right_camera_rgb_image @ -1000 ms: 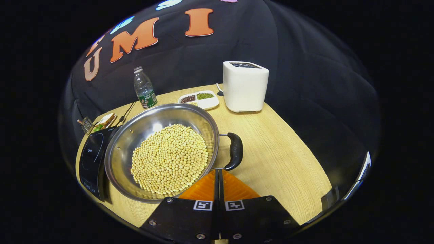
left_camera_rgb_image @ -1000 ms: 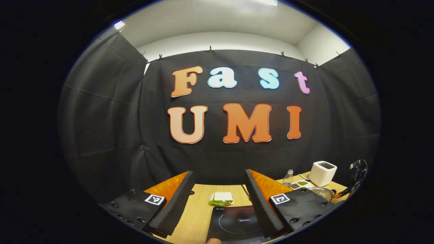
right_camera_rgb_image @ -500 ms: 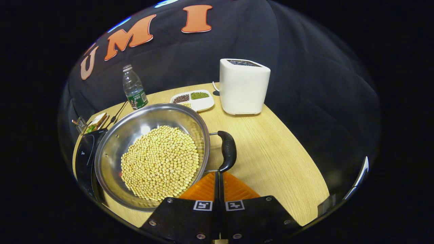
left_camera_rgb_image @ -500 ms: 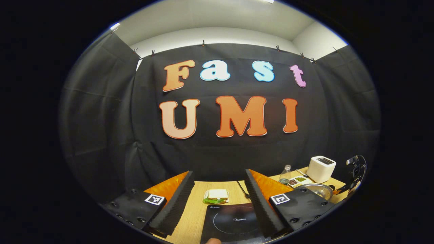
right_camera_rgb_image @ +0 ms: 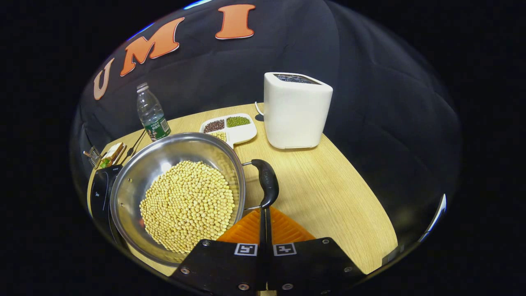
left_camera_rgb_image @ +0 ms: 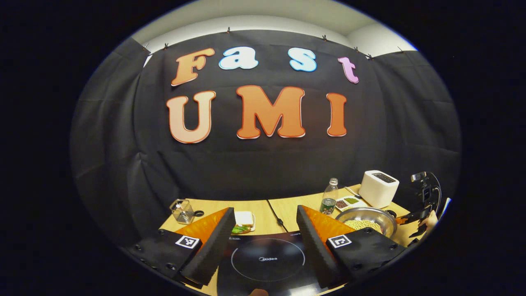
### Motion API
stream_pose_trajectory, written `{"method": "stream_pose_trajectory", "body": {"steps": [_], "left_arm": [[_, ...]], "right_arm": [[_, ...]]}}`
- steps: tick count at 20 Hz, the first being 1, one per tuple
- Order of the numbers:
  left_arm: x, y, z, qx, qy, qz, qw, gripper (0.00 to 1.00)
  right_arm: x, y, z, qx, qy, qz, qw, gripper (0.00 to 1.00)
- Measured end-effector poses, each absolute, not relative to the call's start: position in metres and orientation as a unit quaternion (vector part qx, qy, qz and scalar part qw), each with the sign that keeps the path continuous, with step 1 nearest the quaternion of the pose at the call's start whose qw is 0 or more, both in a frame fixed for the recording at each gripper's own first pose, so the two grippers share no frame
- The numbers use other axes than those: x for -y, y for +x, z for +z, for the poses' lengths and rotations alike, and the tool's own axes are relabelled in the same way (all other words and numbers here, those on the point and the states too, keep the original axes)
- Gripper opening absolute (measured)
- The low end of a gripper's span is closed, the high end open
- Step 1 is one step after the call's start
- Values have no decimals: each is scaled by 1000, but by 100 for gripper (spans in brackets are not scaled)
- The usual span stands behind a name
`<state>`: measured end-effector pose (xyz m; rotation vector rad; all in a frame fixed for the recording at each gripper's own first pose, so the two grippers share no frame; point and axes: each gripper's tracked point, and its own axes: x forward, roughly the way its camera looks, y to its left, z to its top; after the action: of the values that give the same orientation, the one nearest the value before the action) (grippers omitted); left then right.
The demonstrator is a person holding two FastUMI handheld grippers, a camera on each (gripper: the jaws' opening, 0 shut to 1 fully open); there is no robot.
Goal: First push the handle of the pot to place it horizontally, then grasp the pot with both hands and set it on the induction cooktop.
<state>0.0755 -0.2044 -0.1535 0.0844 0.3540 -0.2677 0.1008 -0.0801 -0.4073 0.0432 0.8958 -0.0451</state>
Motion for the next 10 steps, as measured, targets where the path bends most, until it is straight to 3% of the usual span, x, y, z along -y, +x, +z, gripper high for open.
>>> {"method": "stream_pose_trajectory", "body": {"steps": [6,8,10], "left_arm": [[263,79,-234,-257,22,-176,950,98],[282,79,-259,-281,11,-188,941,98],[302,74,-279,-303,4,-204,931,98]], "right_arm": [[89,98,-404,-438,46,-30,897,1],[102,98,-392,-422,29,-46,905,7],[114,101,-377,-402,13,-63,914,21]]}}
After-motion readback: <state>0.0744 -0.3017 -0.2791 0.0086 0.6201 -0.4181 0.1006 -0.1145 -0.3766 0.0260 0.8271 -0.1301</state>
